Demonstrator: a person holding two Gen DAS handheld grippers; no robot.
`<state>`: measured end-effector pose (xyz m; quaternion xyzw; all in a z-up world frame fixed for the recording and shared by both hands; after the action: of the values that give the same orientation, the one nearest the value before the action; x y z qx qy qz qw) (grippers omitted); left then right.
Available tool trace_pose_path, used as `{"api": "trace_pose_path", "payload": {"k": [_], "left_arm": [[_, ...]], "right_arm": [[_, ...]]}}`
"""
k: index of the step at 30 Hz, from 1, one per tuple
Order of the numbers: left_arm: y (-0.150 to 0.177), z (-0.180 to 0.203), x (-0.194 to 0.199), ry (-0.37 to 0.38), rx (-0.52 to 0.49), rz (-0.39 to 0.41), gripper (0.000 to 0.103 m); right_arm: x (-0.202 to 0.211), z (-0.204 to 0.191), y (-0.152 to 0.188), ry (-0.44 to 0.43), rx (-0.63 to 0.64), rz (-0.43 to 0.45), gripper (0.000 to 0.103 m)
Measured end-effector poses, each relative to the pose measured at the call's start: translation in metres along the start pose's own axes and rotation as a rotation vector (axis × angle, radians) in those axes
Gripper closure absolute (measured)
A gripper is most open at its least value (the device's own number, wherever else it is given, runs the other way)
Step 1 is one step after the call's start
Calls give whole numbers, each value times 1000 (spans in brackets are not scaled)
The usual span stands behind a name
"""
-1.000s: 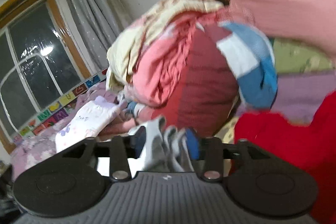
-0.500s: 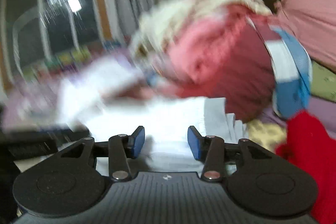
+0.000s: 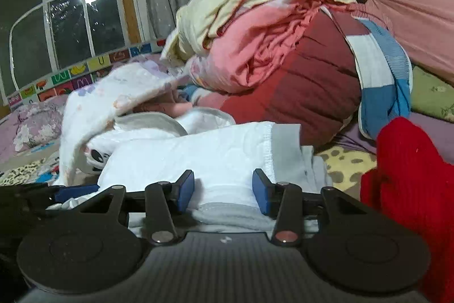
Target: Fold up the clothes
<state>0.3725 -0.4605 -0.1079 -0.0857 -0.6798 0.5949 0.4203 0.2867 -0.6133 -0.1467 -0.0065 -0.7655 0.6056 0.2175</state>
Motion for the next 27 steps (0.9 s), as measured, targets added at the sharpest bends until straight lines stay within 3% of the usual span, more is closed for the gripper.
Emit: {"api": "trace_pose_path", "payload": {"k": [2,4,5,15,20,27], "left_arm": [[-6,-7,15,3,47,-6,46],[-8,-17,32,-2,117,-11,37],[-8,-22,41,-2,152,-10,36],[22,-65,152,-59,386,-11,18],[43,-81,207,-160,402,-46,10],[67,-113,296,-335,437,-42,1]], "right_arm": [[9,2,-3,-24,-47,24,57],[18,6,-8,-54,-112,49,54],[25,5,-10,-60,-137,63,48],[75,-58,-7,-254,-188,-35,9],[104,-92,-8,-342,-210,-83,0],[163,-175,-3,-408,-57,-217,0]]}}
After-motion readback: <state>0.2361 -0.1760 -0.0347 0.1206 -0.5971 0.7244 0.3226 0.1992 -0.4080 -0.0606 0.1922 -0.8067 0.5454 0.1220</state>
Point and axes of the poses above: each gripper's, at about its wrist camera, not at the fingertips, and x roughly against the way its jaws point, z to its right, y to its underside, the point moved 2 cm from there along -x, roughly the way its jaws point, and after that the axes turned 4 degrees about x, right-handed, at the moved point
